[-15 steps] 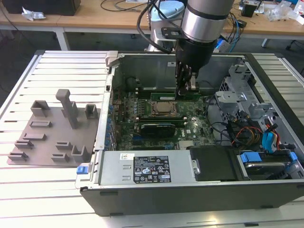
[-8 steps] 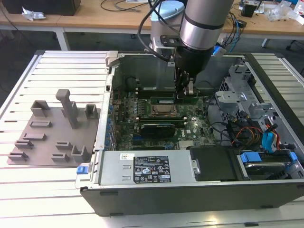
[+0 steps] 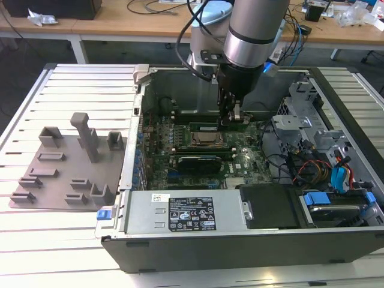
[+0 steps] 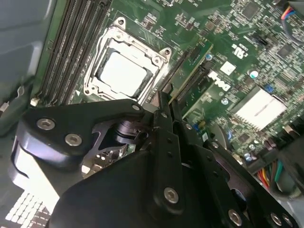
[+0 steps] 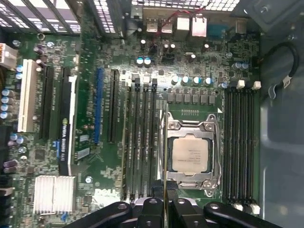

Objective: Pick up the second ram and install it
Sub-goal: 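Insert the second ram into the second slot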

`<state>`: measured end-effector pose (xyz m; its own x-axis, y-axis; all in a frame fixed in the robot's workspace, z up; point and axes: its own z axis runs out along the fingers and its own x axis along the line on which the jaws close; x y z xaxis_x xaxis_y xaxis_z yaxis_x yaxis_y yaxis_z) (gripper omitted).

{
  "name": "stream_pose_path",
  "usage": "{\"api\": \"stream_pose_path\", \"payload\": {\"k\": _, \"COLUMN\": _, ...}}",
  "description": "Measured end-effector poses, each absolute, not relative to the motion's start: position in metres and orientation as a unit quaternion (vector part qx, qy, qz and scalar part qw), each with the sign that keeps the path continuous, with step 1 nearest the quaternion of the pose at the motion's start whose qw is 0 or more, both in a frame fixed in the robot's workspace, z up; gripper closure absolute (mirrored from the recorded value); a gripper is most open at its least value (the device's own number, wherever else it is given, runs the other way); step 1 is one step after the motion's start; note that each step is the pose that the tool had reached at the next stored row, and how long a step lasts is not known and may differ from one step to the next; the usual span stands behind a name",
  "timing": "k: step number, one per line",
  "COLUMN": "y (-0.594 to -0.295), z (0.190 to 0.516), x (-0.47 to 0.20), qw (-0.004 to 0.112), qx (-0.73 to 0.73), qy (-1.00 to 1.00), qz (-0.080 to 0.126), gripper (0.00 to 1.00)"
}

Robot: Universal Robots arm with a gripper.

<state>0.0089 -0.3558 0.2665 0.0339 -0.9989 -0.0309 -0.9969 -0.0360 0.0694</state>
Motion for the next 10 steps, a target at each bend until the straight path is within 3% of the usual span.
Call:
{"api": "stream_pose_path", "payload": {"k": 7, "y": -0.353, "z": 0.247, "x": 0.007, "qw": 0.014, "qx": 0.719, "qy": -0.694, "qz": -0.035, "gripper": 0.86}}
{"api": "stream_pose_path", "payload": {"k": 10, "y": -0.365, "z": 0.247, "x": -0.005, "qw": 0.014, "qx": 0.719, "qy": -0.694, "qz": -0.035, "gripper": 0.86}}
